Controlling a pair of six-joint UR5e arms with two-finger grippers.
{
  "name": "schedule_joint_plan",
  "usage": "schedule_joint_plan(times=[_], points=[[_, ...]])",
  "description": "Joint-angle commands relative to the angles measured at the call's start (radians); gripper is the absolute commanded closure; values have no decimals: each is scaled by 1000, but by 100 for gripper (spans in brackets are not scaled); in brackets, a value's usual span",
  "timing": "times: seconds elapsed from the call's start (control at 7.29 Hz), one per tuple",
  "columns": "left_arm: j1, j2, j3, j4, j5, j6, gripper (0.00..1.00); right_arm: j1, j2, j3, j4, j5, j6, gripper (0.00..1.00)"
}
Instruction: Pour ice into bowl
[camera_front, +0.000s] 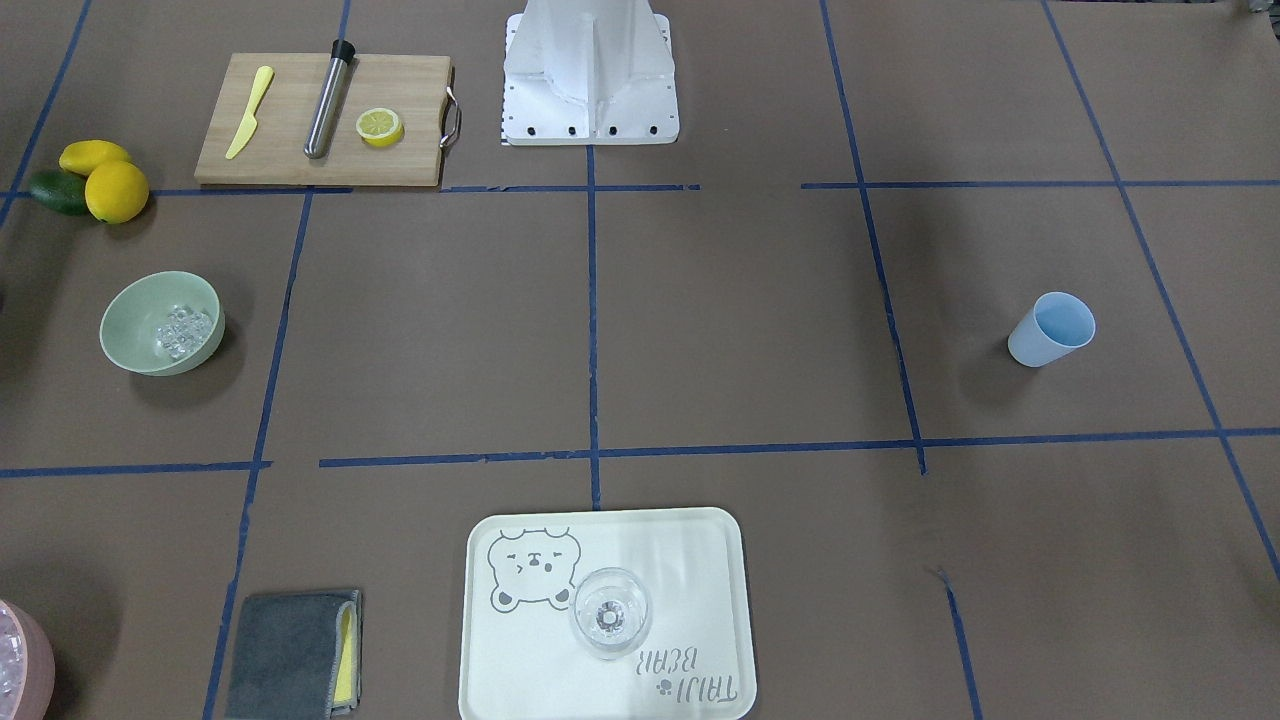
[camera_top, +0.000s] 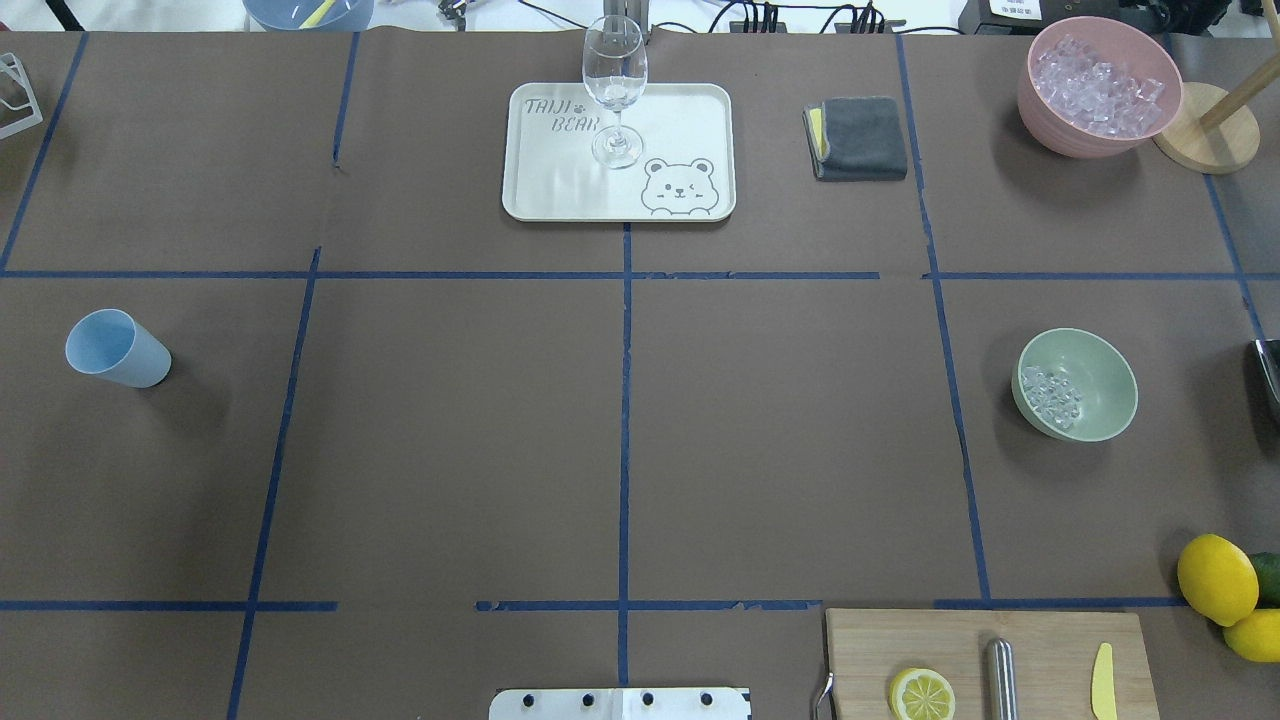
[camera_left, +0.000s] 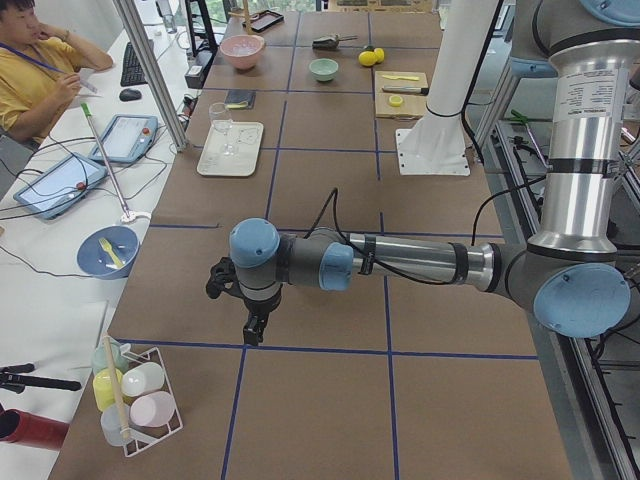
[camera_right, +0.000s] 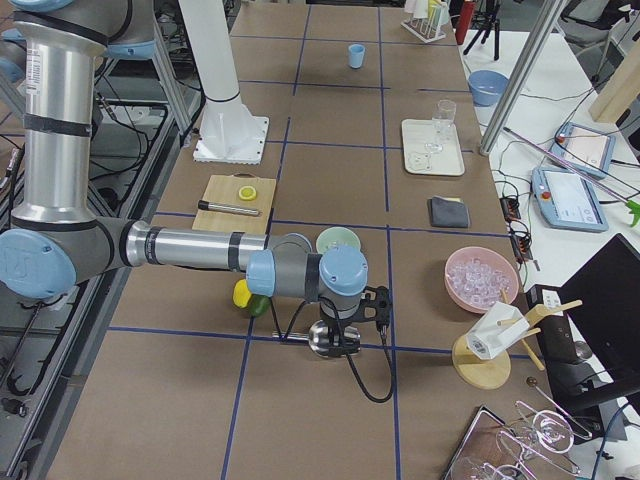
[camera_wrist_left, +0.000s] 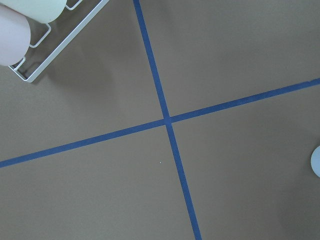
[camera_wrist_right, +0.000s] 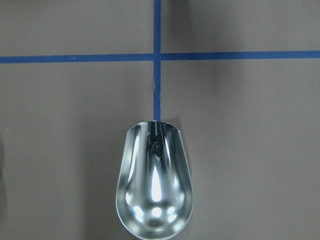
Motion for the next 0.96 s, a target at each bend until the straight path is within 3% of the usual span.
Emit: schedule_joint_plan(times=[0.0,0.82], points=[[0,-1,2,0,0,3,0,-1,4,2,1,18,-4,0],[0,-1,-3,-5,-1,7,0,-7,9,39,0,23,-1,0]])
